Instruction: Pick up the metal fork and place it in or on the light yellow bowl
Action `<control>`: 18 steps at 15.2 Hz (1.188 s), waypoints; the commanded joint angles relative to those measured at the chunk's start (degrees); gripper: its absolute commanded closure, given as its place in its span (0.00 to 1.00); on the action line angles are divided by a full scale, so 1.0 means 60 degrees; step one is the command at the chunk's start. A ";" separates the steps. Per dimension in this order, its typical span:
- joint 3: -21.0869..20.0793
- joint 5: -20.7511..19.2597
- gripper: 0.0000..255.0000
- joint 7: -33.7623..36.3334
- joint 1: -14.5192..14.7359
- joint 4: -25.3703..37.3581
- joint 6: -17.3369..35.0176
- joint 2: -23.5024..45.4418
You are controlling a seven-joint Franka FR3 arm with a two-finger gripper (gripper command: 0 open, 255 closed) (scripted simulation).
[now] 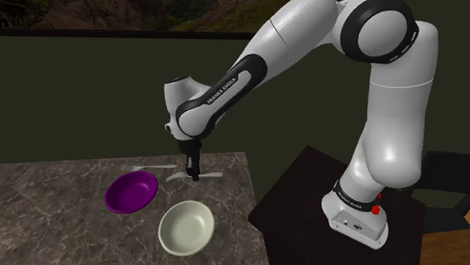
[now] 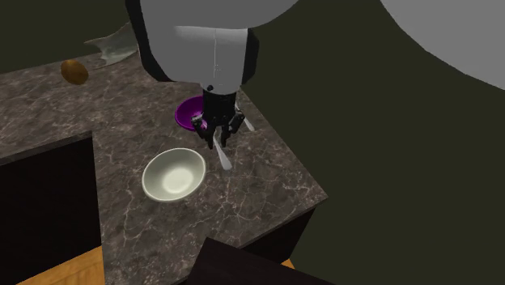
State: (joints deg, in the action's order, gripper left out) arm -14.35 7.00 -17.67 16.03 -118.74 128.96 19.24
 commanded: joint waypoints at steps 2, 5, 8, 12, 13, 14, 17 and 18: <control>-0.0213 0.0043 1.00 0.0541 0.0383 -0.0159 0.0247 0.0003; -0.0440 0.0067 1.00 0.1160 0.0823 -0.0255 0.0489 0.0048; -0.0649 0.0056 1.00 0.1802 0.1285 -0.0251 0.0703 0.0161; -0.0699 -0.0033 1.00 0.2130 0.1570 -0.0238 0.1114 0.0541; -0.0683 -0.0057 1.00 0.2130 0.1585 -0.0242 0.1218 0.0642; -0.0666 -0.0080 1.00 0.2129 0.1600 -0.0245 0.1320 0.0745; -0.0614 -0.0152 1.00 0.2127 0.1648 -0.0240 0.1622 0.1060; -0.0595 -0.0176 1.00 0.2127 0.1665 -0.0234 0.1721 0.1167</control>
State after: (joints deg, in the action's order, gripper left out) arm -18.04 6.12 -4.93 25.90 -120.36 138.79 25.55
